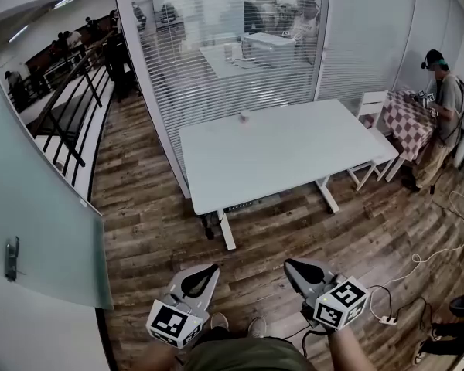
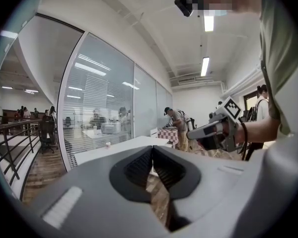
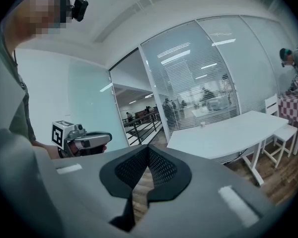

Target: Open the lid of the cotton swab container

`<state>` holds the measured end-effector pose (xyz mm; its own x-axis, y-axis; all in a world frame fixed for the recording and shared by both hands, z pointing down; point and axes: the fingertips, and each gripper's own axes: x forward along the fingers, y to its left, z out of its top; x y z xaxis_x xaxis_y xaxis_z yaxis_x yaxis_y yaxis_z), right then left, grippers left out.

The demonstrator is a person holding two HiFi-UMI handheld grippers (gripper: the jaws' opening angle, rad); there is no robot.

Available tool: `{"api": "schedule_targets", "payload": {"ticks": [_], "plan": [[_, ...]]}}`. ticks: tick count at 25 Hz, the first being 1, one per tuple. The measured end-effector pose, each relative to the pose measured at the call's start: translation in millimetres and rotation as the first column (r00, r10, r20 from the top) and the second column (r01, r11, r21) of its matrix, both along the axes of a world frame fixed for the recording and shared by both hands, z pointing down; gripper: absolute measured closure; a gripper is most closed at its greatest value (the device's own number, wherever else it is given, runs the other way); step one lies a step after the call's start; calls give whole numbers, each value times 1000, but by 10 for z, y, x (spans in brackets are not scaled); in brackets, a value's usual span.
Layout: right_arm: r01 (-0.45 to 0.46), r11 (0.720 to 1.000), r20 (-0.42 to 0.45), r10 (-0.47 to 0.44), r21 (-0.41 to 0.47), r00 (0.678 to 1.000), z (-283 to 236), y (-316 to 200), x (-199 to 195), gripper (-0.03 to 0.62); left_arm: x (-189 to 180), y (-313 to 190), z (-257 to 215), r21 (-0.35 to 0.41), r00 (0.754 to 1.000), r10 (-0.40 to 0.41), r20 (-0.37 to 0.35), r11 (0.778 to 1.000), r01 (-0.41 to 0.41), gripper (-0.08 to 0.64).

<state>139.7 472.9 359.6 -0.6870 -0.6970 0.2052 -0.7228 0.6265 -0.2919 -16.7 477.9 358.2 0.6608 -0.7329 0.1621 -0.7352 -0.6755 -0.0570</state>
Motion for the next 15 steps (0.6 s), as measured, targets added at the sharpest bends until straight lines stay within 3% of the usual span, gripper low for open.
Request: {"api": "schedule_targets", "payload": {"ticks": [15], "plan": [[1,1000,-15,-1,-13,1000,103,-184,134,583,58,-163,145,-23,1000,-20,-20,1000,20,551]]}}
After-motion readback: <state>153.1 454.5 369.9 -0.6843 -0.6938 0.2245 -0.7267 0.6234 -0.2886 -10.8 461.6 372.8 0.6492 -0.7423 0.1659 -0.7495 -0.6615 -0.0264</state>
